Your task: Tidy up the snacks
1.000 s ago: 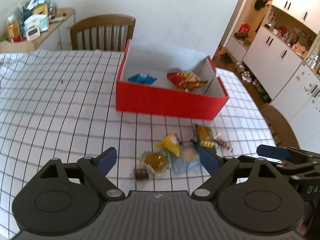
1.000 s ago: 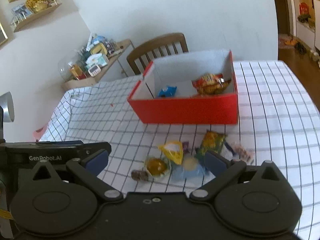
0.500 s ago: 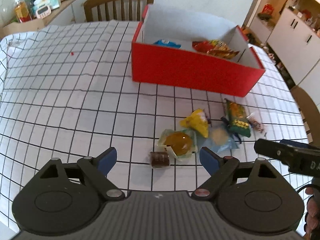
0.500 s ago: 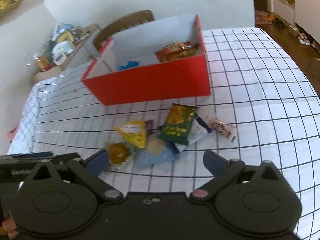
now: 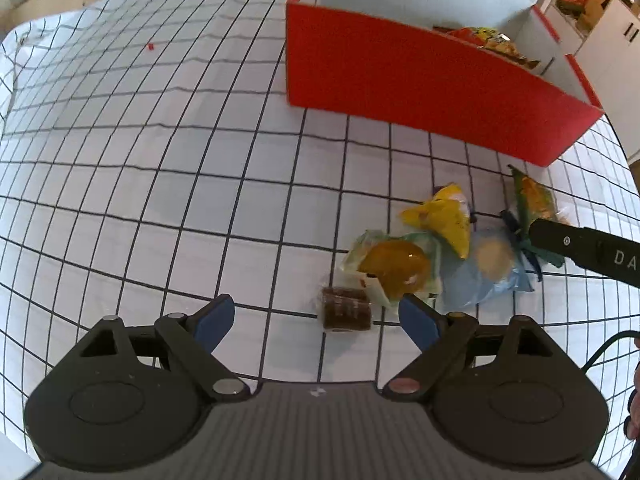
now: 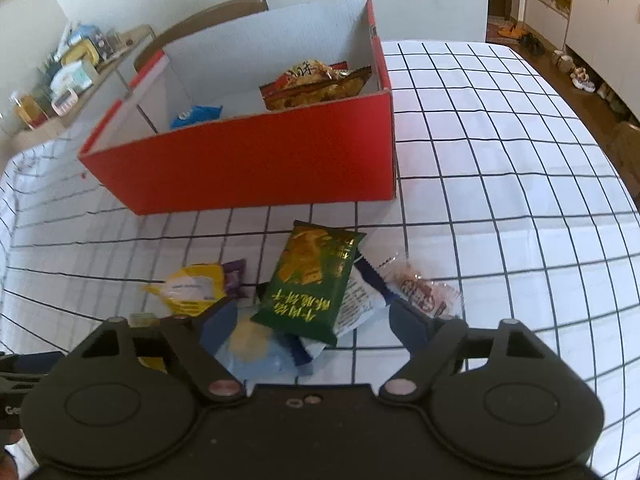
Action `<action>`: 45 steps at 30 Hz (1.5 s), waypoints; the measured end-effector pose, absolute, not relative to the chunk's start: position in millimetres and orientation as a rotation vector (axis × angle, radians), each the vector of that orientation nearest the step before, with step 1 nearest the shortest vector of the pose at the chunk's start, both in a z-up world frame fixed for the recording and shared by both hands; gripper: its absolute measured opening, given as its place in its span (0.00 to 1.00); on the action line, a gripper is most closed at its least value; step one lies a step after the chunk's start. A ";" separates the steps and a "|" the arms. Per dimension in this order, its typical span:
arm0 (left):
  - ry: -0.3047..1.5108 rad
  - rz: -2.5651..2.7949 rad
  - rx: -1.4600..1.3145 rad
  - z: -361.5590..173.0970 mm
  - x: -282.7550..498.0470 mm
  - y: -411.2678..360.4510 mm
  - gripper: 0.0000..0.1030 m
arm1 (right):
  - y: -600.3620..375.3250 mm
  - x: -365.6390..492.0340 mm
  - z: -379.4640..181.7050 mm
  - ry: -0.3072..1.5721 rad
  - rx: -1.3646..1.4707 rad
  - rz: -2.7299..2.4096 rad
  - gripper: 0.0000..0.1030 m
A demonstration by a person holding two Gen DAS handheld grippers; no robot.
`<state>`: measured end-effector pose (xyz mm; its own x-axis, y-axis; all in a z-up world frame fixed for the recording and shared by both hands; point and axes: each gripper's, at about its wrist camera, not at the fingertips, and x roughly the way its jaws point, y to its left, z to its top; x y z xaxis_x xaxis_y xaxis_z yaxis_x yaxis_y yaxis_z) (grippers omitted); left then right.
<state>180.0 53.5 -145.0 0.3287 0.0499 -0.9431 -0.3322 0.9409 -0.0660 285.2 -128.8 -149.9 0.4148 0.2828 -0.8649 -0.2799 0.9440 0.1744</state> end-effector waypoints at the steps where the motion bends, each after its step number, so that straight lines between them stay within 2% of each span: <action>1: 1.215 0.252 -0.270 -146.4 180.2 54.4 0.85 | -127.2 287.0 -151.2 1.087 -0.008 0.352 0.79; 4: 1.227 0.250 -0.265 -151.3 180.7 54.3 0.77 | -123.3 292.5 -155.7 1.087 -0.036 0.344 0.75; 6: 1.240 0.249 -0.271 -154.3 181.2 54.2 0.66 | -121.0 295.6 -157.6 1.089 -0.048 0.341 0.74; 10: 1.250 0.243 -0.294 -159.0 181.4 55.2 0.59 | -115.7 299.7 -160.8 1.089 -0.072 0.347 0.68; 12: 1.248 0.237 -0.302 -159.2 181.9 54.9 0.52 | -113.6 300.6 -162.5 1.092 -0.081 0.355 0.63; 16: 1.253 0.232 -0.313 -159.2 184.2 53.6 0.47 | -111.6 300.7 -162.8 1.084 -0.091 0.365 0.55; 18: 1.257 0.229 -0.322 -158.8 184.5 53.6 0.38 | -111.7 300.6 -162.6 1.081 -0.096 0.364 0.53; 23: 1.247 0.226 -0.332 -156.0 183.2 52.0 0.28 | -116.4 300.7 -160.9 1.073 -0.080 0.359 0.46; 36: 1.214 0.231 -0.395 -141.8 168.3 61.4 0.28 | -138.3 285.2 -139.1 1.041 0.015 0.365 0.44; 45: 1.144 0.210 -0.391 -106.9 154.3 60.6 0.28 | -145.2 260.3 -104.1 1.003 0.045 0.436 0.44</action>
